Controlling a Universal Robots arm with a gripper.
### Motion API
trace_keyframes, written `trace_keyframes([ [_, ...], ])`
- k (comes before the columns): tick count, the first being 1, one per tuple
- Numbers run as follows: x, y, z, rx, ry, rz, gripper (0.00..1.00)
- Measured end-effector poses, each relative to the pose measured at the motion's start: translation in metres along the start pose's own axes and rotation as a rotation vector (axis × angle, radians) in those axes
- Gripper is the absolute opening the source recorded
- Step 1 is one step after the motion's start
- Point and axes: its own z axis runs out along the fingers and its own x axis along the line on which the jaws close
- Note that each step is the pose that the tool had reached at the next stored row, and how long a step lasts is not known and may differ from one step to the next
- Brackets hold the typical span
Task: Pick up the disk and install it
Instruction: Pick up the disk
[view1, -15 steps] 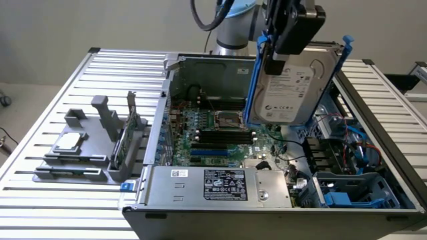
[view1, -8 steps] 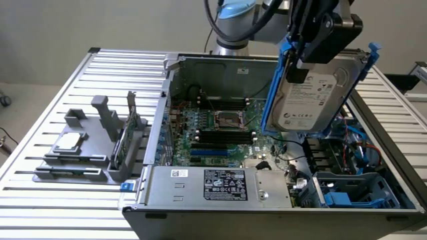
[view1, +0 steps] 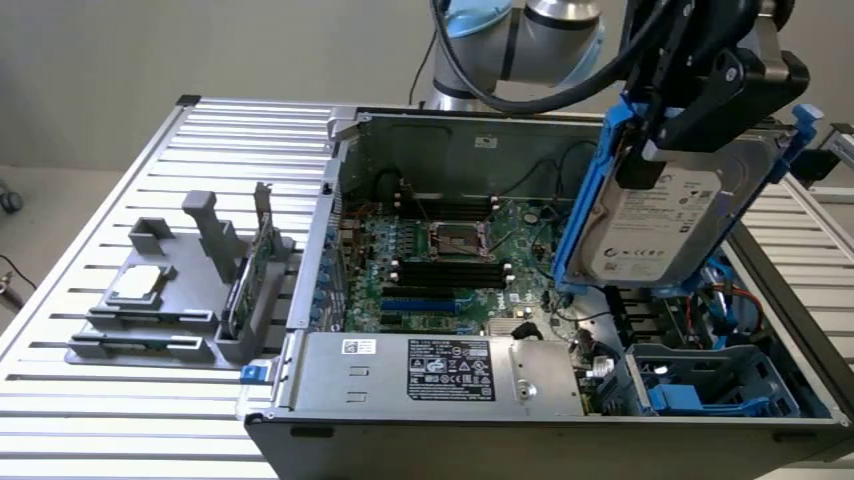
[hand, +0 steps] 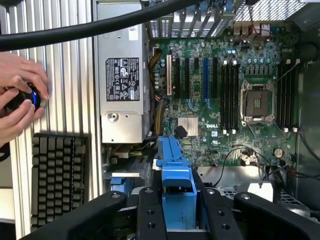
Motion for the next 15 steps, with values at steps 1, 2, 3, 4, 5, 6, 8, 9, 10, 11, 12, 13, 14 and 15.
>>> trace_keyframes([
  [1,0.003,-0.0024,0.0,0.0,0.0,0.0,0.33],
  [2,0.005,-0.0047,0.0,0.0,-0.0001,0.0,0.33],
  [3,0.008,-0.0071,0.0001,0.0,-0.0001,0.0,0.33],
  [4,0.011,-0.0094,0.0,0.0,-0.0001,0.0,0.33],
  [5,0.014,-0.0116,0.0001,0.0,-0.0001,0.0,0.33],
  [6,0.017,-0.0138,0.0001,0.0,0.0,0.0,0.33],
  [8,0.022,-0.018,0.0001,0.0,-0.0001,0.0,0.33],
  [9,0.025,-0.02,0.0001,0.0,-0.0001,0.0,0.33],
  [10,0.028,-0.0221,0.0001,0.0,0.0,0.0,0.33],
  [11,0.031,-0.024,0.0001,0.0,-0.0001,0.0,0.33],
  [12,0.034,-0.026,0.0001,0.0,0.0,0.0,0.33],
  [13,0.037,-0.028,0.0001,0.0,0.0,0.0,0.33],
  [14,0.039,-0.03,0.0001,0.0,0.0,0.0,0.33],
  [15,0.042,-0.032,0.0001,0.0,0.0,0.0,0.33],
])
